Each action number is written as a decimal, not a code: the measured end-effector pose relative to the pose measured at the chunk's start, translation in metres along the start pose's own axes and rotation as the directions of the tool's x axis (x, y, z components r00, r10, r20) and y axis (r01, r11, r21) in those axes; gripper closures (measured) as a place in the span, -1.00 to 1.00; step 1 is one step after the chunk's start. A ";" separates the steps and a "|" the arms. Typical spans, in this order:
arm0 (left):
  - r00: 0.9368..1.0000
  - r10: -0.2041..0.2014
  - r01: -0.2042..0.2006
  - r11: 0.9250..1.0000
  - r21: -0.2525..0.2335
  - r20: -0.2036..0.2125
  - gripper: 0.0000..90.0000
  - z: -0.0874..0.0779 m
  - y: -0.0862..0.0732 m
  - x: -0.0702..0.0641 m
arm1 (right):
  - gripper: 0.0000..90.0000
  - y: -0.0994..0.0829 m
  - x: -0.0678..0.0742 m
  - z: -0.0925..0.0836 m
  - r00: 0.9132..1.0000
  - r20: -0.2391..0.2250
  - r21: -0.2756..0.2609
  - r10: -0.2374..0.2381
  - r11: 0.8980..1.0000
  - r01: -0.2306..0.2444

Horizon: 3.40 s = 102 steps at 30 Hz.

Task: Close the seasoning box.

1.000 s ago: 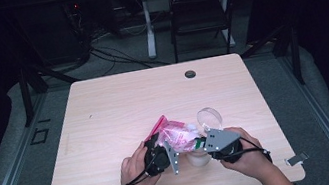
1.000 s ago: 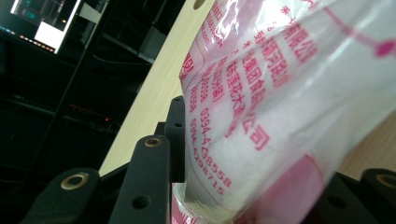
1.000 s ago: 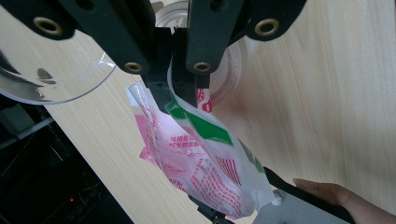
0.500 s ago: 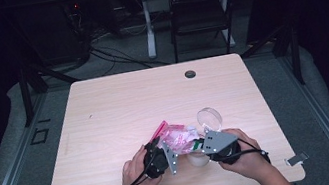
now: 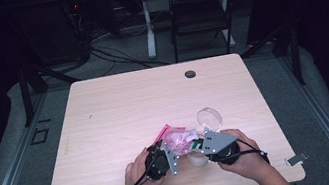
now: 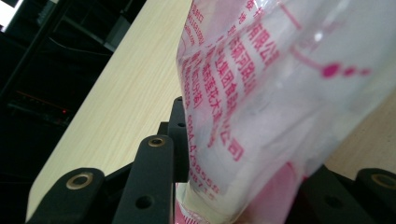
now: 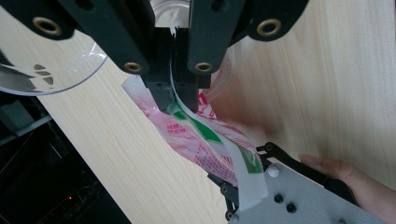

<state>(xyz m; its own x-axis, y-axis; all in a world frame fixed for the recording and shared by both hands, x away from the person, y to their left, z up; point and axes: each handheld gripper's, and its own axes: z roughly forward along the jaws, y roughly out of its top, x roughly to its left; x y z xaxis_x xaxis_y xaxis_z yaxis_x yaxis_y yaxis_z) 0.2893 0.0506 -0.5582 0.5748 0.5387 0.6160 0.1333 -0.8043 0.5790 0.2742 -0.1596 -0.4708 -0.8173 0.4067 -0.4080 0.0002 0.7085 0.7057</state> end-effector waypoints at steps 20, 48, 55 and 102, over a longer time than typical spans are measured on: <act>0.986 -0.084 0.086 0.996 -0.011 0.142 0.63 0.006 -0.008 0.003 | 0.21 0.000 -0.004 -0.001 0.999 -0.017 -0.075 0.051 0.996 -0.052; 0.953 -0.193 0.206 0.978 -0.030 0.234 0.68 0.009 -0.019 0.019 | 0.10 -0.003 -0.016 -0.015 0.989 0.012 -0.127 0.150 0.981 -0.147; 0.923 -0.259 0.280 0.959 -0.035 0.286 0.70 0.010 -0.024 0.029 | 0.10 -0.005 -0.018 -0.018 0.986 0.024 -0.129 0.166 0.978 -0.161; 0.825 -0.541 0.551 0.834 -0.018 0.164 0.82 -0.029 -0.101 0.131 | 0.02 -0.020 -0.048 -0.048 0.937 0.114 -0.218 0.330 0.929 -0.300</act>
<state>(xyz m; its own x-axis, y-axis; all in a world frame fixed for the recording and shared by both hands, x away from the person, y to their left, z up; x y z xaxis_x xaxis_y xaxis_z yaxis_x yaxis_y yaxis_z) 0.3280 0.2095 -0.5203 0.5346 0.8383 0.1068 0.4136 -0.3698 0.8320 0.2856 -0.2204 -0.4376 -0.6998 0.6809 -0.2158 0.1205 0.4103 0.9040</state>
